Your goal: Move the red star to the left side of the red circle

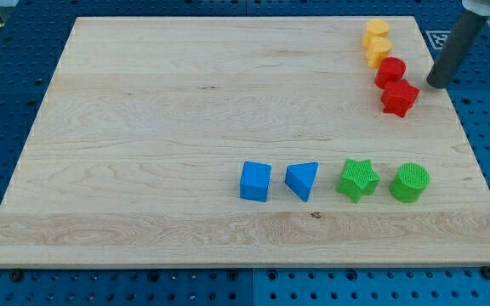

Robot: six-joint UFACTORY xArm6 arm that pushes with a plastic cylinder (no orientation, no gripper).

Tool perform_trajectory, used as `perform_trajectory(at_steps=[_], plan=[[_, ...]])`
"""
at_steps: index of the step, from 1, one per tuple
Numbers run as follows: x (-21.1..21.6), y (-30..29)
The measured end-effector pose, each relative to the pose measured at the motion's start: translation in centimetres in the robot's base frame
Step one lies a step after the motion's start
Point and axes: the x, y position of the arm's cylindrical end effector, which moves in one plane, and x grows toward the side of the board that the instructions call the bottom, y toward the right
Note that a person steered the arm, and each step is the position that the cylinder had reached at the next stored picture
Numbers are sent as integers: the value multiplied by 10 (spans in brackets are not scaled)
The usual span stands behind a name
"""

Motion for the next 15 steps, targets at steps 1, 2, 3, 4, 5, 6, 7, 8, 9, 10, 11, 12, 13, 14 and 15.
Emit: perform_trajectory(at_steps=[1,2,3,4,5,6,7,8,9,10,11,12,13,14,15], plan=[[-24,0],[-25,-1],[-25,-2],[-17,-2],[13,-2],[44,-2],[54,-17],[54,-36],[62,-37],[70,-37],[70,-55],[58,-70],[58,-92],[57,-115],[52,-124]])
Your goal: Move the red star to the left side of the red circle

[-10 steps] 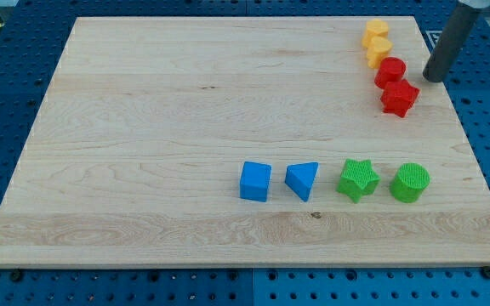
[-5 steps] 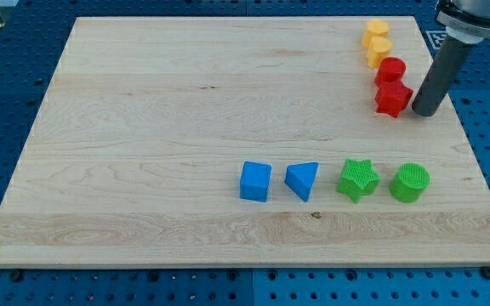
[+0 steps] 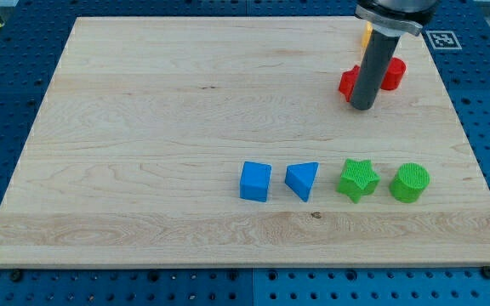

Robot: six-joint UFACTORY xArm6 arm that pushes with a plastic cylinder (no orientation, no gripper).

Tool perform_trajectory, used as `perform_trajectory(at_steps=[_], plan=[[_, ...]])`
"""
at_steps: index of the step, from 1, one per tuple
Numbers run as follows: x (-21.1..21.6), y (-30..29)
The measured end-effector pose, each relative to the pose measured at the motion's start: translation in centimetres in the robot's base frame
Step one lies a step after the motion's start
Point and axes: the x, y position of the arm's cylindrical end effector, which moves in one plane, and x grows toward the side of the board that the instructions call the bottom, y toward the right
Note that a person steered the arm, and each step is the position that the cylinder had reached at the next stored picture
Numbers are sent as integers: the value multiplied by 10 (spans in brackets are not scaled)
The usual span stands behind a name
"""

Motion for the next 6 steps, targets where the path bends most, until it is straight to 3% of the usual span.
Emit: perform_trajectory(at_steps=[4,6], plan=[[-19,10],[13,100]])
